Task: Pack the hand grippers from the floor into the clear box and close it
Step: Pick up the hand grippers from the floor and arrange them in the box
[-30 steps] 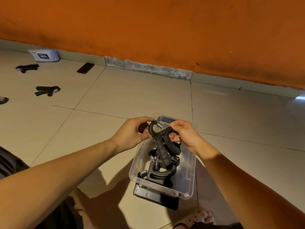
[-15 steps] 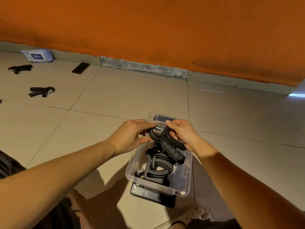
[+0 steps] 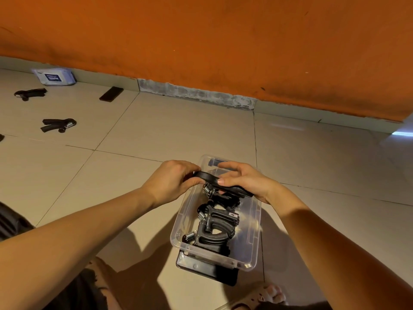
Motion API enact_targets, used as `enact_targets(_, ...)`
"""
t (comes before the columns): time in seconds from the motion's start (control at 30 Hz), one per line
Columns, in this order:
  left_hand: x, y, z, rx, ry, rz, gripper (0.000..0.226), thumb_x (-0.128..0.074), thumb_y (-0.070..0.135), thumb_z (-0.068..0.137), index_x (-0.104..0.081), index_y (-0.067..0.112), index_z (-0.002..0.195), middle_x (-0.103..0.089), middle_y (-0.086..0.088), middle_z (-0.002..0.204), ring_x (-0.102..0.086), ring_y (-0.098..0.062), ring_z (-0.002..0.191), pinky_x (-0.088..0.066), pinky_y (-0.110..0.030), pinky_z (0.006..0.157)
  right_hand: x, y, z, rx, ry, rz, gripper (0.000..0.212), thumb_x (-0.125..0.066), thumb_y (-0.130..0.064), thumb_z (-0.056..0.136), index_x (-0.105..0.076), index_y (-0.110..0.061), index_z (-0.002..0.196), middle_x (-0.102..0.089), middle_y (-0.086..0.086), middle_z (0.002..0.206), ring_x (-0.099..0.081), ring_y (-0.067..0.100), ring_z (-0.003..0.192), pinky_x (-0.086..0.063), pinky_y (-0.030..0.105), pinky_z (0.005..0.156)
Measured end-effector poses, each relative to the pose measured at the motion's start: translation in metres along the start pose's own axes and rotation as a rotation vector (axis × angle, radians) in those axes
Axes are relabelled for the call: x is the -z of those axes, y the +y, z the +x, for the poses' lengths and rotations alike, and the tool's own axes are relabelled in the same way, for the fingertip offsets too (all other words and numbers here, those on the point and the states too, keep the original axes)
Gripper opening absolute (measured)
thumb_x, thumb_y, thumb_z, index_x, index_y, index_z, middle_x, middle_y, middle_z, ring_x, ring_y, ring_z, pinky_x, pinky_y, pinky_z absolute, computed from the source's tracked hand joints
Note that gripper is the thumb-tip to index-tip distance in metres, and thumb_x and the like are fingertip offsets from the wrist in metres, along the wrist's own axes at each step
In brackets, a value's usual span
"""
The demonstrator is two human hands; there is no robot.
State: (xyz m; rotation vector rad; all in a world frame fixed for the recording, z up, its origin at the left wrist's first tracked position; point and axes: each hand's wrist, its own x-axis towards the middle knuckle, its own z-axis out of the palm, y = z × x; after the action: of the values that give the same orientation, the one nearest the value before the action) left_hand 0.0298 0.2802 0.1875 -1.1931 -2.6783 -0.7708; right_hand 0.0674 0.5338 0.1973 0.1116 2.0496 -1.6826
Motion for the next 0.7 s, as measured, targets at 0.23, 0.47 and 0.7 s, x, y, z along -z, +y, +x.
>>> enact_targets(0.23, 0.002, 0.004, 0.012, 0.11, -0.019, -0.276, 0.016, -0.066, 0.038, 0.096, -0.067, 0.025, 0.106, -0.063, 0.015, 0.099, -0.061, -0.004, 0.088, -0.049, -0.019, 0.073, 0.01, -0.002, -0.002, 0.056, 0.057, -0.028, 0.055, -0.081, -0.035, 0.081, -0.064, -0.02, 0.131, -0.075, 0.004, 0.115, -0.073, 0.023, 0.106, -0.054, 0.037, 0.098)
enact_targets(0.47, -0.001, 0.004, 0.019, 0.439, 0.058, -0.571, 0.016, -0.071, 0.024, 0.095, -0.073, 0.009, 0.093, -0.072, -0.014, 0.076, -0.07, -0.023, 0.066, -0.06, -0.037, 0.062, 0.011, -0.002, -0.005, 0.14, 0.174, -0.12, 0.032, -0.079, -0.021, 0.085, -0.073, -0.016, 0.117, -0.075, 0.01, 0.109, -0.072, 0.018, 0.096, -0.057, 0.036, 0.092)
enact_targets(0.7, -0.012, 0.0, 0.029, 0.693, 0.122, -0.772, 0.027, -0.069, 0.02, 0.097, -0.071, -0.006, 0.093, -0.067, -0.017, 0.074, -0.062, -0.017, 0.056, -0.055, -0.027, 0.055, 0.004, 0.004, 0.003, 0.342, 0.353, -0.878, 0.075, -0.08, -0.05, 0.075, -0.053, -0.029, 0.142, -0.052, -0.009, 0.114, -0.052, 0.014, 0.109, -0.048, 0.04, 0.094)
